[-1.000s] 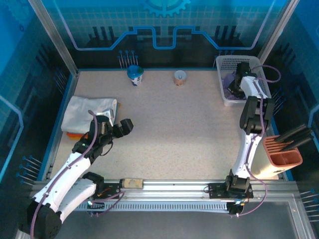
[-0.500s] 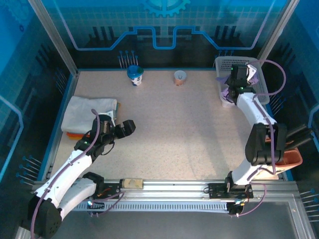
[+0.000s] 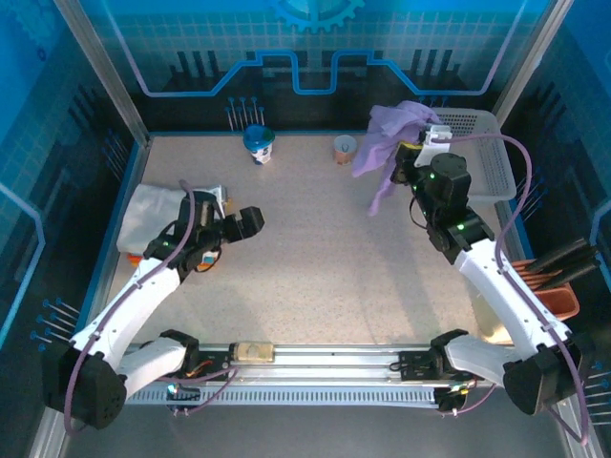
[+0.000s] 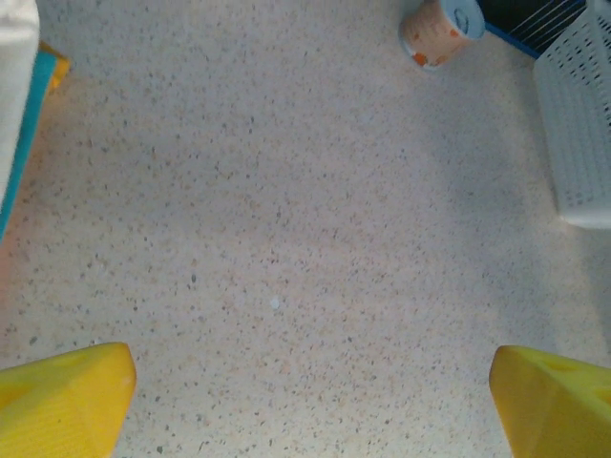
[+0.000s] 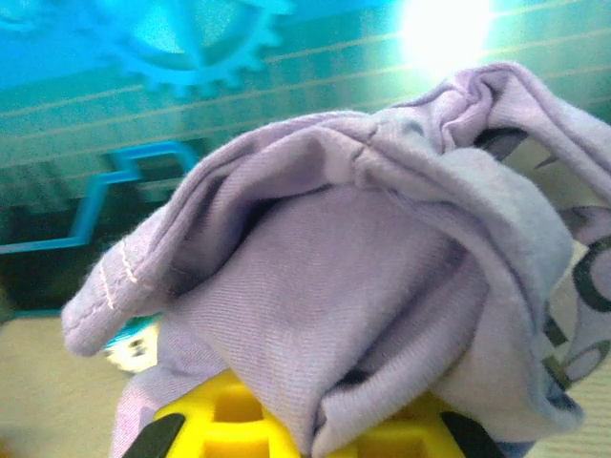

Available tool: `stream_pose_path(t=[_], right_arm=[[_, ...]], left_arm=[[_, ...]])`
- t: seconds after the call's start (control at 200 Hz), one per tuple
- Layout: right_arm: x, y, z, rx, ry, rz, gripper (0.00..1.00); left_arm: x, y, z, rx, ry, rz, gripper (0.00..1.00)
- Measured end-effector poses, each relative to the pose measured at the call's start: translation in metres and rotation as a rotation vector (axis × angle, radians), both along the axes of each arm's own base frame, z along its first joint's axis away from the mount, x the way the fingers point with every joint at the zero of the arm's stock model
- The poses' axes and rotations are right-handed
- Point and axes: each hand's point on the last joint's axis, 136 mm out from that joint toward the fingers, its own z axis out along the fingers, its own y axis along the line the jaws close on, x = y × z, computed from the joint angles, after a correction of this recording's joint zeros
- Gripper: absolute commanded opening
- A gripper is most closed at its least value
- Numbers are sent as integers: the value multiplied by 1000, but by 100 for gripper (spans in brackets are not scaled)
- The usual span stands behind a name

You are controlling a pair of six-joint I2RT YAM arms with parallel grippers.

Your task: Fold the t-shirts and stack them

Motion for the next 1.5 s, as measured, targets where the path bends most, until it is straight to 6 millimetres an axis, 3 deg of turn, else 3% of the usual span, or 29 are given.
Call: stream_pose_path(t=[0.085,0.17,0.205,0.235,0.315,0.35,0.43,0.515,0.58,0.655,0.981,1.081,1.226,1.391,1.496], right_arm=[[-10,40,-10,24,42,160,0],[-24,84,-33,49,115,321,0],[-29,96,-48,64,153,372,9],[-34,104,-63,77,193,407,23],[-42,110,-109,91,319,440,58],[-45,109,-132,91,382,432,69],[-58,99,-185,74,541,389,86],[-71,79,-232,64,710,307,93],[-76,61,-255,63,809,232,93],[-81,49,-269,64,870,178,92],[-109,43,-302,116,999,147,75],[-123,44,-317,152,1048,152,71],[-145,45,-340,201,1122,153,69],[-141,46,-344,213,1126,118,65],[-140,44,-349,220,1143,85,58]], left_arm=[[4,6,12,-8,-16,16,97],[6,10,18,-1,-23,20,97],[5,11,19,4,-21,18,97],[5,11,20,7,-18,16,97],[1,12,17,25,-4,5,96],[-1,13,14,33,8,2,96],[-6,16,7,63,35,-4,95],[-10,15,0,88,63,-12,91],[-12,9,-6,103,82,-39,87],[-13,-3,-17,116,114,-80,83],[-22,-86,-93,143,281,-261,69],[-19,-95,-119,127,347,-239,62],[-15,-104,-136,66,386,-209,61],[-7,-111,-143,19,391,-182,56],[-3,-116,-150,-8,398,-174,46]])
